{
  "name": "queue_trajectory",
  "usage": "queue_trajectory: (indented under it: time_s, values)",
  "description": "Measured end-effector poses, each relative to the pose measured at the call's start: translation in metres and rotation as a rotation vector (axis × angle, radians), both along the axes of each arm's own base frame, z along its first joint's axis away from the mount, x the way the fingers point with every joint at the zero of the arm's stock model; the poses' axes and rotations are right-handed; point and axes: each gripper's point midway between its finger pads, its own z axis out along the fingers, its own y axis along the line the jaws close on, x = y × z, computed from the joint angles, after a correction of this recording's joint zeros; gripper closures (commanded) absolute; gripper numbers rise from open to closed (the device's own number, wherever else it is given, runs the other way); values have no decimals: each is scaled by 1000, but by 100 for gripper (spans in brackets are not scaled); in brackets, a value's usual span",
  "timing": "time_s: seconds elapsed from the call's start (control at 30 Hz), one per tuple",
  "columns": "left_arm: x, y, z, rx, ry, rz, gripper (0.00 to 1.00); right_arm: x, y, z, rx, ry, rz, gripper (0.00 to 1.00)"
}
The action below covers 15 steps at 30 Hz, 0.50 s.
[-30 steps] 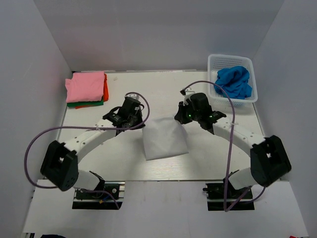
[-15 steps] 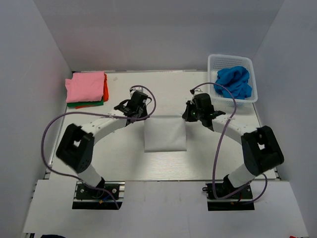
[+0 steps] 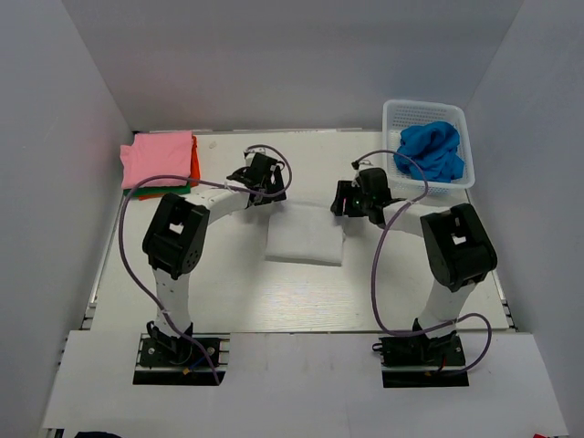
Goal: Fold and stack the t-shirts
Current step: Smooth out wrinkles on the folded tshirt
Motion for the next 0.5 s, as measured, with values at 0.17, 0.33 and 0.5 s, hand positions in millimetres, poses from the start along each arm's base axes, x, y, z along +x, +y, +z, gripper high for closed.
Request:
queue_trajectory:
  time_s: [0.17, 0.33, 0.5]
  values:
    - [5, 5, 14, -3, -25, -8, 0, 7, -1, 39, 13, -90, -2, 10]
    - [-20, -3, 44, -65, -56, -87, 0, -4, 0, 103, 79, -212, 8, 10]
    - [-61, -19, 36, -151, 7, -213, 0, -36, -8, 121, 124, -243, -6, 10]
